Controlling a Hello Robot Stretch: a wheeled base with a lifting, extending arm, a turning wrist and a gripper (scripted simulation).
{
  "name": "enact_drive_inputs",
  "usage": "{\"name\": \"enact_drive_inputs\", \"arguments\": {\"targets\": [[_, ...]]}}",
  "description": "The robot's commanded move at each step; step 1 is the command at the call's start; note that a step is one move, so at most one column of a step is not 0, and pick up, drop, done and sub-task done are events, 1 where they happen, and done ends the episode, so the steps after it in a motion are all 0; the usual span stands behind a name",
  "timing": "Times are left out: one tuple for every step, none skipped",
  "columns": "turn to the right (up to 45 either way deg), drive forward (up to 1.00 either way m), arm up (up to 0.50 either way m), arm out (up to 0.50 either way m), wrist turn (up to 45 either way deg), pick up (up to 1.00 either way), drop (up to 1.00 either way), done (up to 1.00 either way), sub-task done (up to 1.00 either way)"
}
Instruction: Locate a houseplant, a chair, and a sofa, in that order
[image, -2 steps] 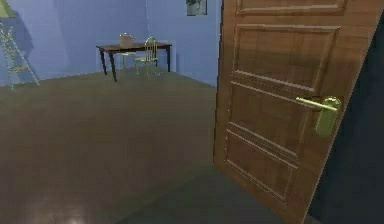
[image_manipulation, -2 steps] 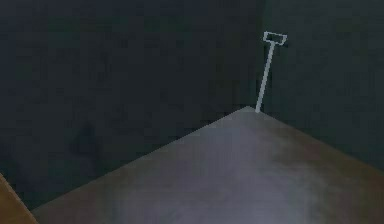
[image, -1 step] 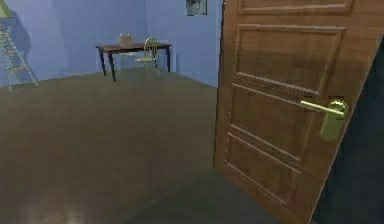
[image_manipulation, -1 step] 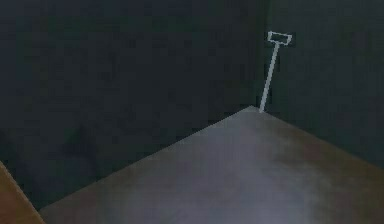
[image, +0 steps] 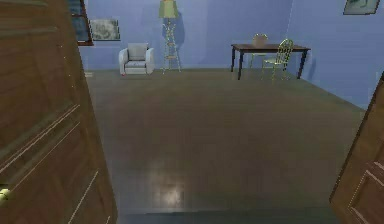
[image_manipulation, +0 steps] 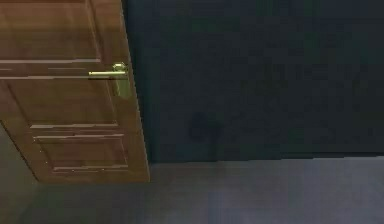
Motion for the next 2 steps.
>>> {"name": "enact_drive_inputs", "arguments": {"targets": [[0.0, 1.00, 0.00, 0.00, 0.0, 0.00, 0.00, 0.00, 0.00], [-3.0, 0.00, 0.00, 0.00, 0.0, 0.00, 0.00, 0.00, 0.00]]}}
